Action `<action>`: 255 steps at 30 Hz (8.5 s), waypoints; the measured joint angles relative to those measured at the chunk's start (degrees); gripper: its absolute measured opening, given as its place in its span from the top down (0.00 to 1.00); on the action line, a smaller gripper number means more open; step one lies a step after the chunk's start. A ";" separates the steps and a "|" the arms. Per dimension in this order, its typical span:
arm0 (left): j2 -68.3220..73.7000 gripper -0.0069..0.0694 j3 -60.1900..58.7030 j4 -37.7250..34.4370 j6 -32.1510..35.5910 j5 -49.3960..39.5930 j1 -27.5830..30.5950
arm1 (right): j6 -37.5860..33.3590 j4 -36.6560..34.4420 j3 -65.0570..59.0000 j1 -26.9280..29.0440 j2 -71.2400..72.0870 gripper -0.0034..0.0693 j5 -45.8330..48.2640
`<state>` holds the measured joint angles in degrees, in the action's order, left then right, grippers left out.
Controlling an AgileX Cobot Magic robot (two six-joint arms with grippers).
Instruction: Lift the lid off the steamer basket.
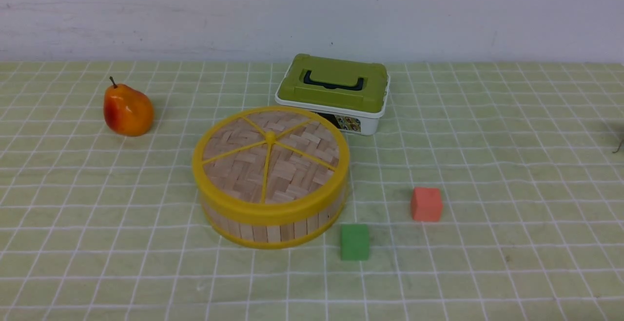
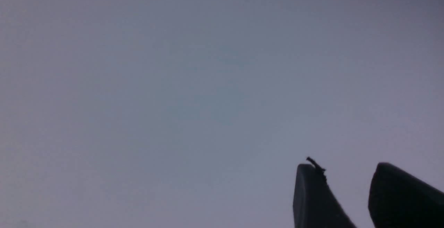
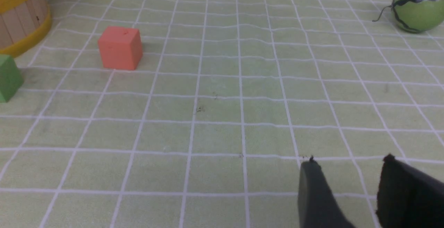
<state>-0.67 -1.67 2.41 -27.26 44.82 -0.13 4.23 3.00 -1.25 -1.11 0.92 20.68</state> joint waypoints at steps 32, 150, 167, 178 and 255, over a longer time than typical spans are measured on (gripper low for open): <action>80.13 0.93 69.26 -25.01 24.34 -87.64 0.00 | 0.00 0.00 0.00 0.00 0.00 0.62 0.00; 98.94 0.60 75.13 19.44 -7.31 -75.04 -3.99 | 0.00 0.00 0.00 0.00 0.00 0.62 0.05; 39.54 0.93 55.31 19.59 -6.88 -57.14 -3.99 | 0.00 0.00 0.00 0.00 0.00 0.62 0.05; 10.21 0.93 18.57 19.61 -9.10 -56.00 -3.99 | 0.00 0.00 0.00 0.00 0.00 0.62 0.05; 0.03 0.93 -0.11 -1.20 17.01 -67.70 -2.12 | 0.00 0.00 0.00 0.00 0.00 0.62 0.06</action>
<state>-0.64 -1.78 1.21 -10.25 -22.89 -2.25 4.23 3.00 -1.25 -1.11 0.92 20.73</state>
